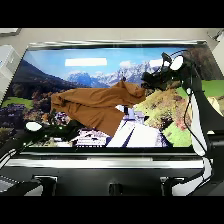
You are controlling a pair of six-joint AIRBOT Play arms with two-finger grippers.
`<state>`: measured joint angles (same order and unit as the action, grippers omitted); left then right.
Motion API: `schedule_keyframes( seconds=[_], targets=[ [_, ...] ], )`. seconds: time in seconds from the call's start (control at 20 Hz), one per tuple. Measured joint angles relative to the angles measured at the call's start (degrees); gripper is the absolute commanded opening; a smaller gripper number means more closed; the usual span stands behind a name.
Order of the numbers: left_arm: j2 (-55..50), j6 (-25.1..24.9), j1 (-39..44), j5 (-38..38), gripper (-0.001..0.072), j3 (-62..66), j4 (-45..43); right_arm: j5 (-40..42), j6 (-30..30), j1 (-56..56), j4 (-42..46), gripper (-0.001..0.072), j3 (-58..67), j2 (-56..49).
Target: Fold the clothes and pants, and hang the long-sleeved shirts on hangers.
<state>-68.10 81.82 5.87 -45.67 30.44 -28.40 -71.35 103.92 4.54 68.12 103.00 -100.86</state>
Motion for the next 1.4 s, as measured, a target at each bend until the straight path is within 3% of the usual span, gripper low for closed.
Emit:
schedule_keyframes(
  seconds=[0.1,0.15,0.45,0.6,0.7,0.75,1.1,1.4],
  targets=[
    [-1.88,-2.54,0.96,2.73,0.0696,-0.42,3.8,-0.35,0.0,0.0,0.0,0.003,0.0,0.04],
    [-2.78,-3.69,1.25,4.07,0.0644,-0.55,5.44,-0.55,0.0,0.0,0.0,0.003,0.0,0.11],
    [-6.27,-6.34,1.97,8.35,0.0644,-0.59,10.95,-1.73,-0.2,0.0,0.0,0.003,0.0,0.11],
    [-8.76,-6.73,2.21,9.33,0.0396,0.48,11.41,-1.95,-0.2,0.0,0.0,0.003,0.0,0.11],
    [-10.78,-7.1,2.67,10.67,0.0053,1.92,10.67,-2.16,-0.2,0.0,0.0,0.003,0.0,0.11],
    [-11.67,-7.23,2.97,11.1,0.0021,2.78,10.36,-2.16,-0.2,0.0,0.0,0.003,0.0,0.15],
    [-12.61,-9.14,2.99,8.68,0.0019,13.18,10.38,-0.87,-0.94,0.0,0.0,0.0029,0.0,2.1],
    [-7.48,-9.73,-7.37,0.44,0.0018,35.04,9.27,10.16,-4.61,0.0,0.0,0.0028,-0.02,10.67]
  ],
)
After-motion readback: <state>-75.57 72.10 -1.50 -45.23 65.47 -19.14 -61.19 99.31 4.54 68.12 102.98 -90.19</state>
